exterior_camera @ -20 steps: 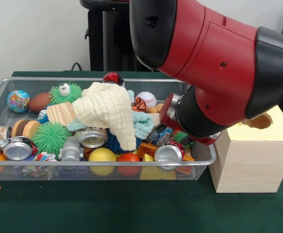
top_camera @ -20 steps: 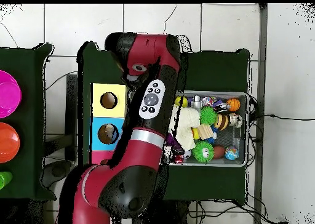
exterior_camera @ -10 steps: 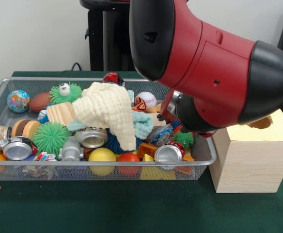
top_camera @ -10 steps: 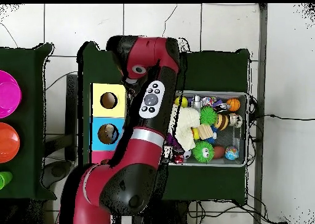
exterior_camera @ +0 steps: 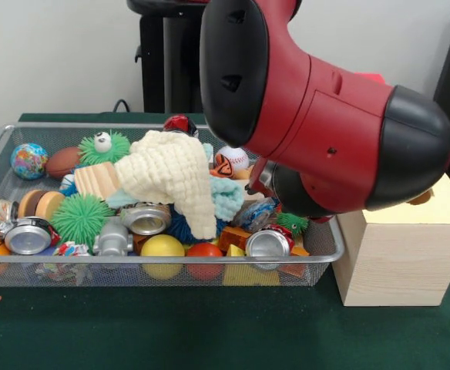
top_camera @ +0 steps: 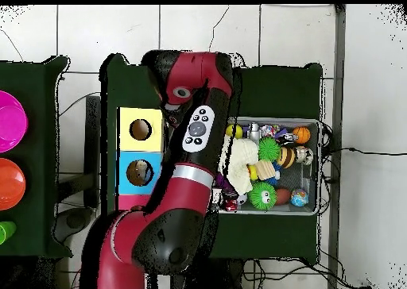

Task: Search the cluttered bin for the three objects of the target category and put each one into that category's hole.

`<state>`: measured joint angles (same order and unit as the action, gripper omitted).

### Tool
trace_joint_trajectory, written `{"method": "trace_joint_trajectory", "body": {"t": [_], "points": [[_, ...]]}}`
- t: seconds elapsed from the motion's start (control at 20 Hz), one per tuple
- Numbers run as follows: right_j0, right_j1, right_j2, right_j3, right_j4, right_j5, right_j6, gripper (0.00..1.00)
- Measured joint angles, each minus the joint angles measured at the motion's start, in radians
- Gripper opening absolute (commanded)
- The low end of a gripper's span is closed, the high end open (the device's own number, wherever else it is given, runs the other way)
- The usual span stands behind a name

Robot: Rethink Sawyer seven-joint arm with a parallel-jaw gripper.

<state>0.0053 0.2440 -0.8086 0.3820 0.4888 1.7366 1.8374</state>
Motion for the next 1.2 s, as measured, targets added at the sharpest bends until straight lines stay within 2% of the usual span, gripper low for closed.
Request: {"method": "trace_joint_trajectory", "body": {"t": [0.7,1.2], "points": [[0.003,-0.007,0.046,0.030,0.000,-0.082,0.000,1.00],[0.004,-0.004,0.075,0.037,0.000,-0.086,0.000,1.00]]}}
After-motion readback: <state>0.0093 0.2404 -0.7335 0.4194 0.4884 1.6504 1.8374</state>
